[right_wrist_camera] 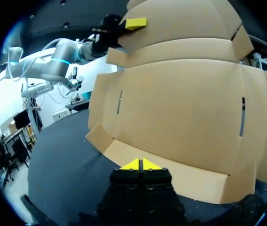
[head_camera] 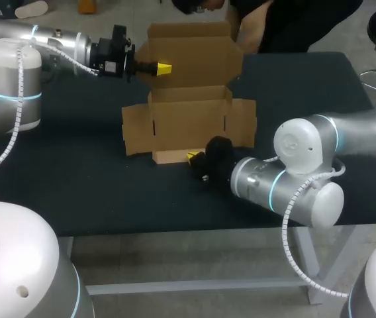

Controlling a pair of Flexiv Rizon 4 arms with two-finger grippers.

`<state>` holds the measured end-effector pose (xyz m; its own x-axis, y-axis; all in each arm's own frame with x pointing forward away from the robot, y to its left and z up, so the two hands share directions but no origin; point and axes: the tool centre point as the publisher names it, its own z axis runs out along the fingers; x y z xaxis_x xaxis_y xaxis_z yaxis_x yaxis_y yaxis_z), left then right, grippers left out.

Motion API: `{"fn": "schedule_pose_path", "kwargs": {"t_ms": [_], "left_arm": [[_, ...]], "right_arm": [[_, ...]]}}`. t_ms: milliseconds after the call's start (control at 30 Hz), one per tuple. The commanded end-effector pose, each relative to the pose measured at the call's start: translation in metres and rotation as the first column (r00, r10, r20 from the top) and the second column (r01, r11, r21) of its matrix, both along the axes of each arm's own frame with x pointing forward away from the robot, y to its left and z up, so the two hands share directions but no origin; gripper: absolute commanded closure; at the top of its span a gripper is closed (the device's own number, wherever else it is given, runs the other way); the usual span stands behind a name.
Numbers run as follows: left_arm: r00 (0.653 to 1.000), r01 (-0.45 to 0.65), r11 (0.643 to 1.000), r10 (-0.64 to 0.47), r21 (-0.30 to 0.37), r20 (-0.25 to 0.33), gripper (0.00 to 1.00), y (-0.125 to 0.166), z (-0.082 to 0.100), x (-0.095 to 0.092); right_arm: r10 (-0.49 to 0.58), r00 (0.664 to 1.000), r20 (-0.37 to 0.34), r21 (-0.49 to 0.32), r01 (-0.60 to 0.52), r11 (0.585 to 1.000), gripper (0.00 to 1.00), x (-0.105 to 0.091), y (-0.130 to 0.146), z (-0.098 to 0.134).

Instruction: Assemble the packaging by folding the flat box into shape, placing the metal phone stand inside, and closing the box properly

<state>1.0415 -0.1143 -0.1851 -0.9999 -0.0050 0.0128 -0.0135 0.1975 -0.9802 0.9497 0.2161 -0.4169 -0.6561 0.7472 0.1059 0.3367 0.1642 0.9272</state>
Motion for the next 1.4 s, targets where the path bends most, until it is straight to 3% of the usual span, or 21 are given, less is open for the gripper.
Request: {"fn": "schedule_pose_path", "kwargs": {"t_ms": [33, 1200, 1400], "left_arm": [[1.000, 0.006, 1.000, -0.006, 0.002, -0.001, 1.00, 0.002, -0.001, 0.001], [1.000, 0.006, 1.000, -0.006, 0.002, -0.001, 1.00, 0.002, -0.001, 0.001], [0.999, 0.026, 1.000, -0.026, -0.004, 0.018, 1.00, 0.002, -0.004, -0.008]], "right_arm": [[-0.138, 0.990, 0.031, -0.050, 0.139, 0.989, 1.00, -0.002, 0.002, -0.001], [-0.166, 0.986, 0.006, -0.056, 0.166, 0.985, 1.00, 0.000, 0.000, -0.011], [-0.166, 0.986, 0.006, -0.056, 0.166, 0.985, 1.00, 0.000, 0.000, -0.011]]}}
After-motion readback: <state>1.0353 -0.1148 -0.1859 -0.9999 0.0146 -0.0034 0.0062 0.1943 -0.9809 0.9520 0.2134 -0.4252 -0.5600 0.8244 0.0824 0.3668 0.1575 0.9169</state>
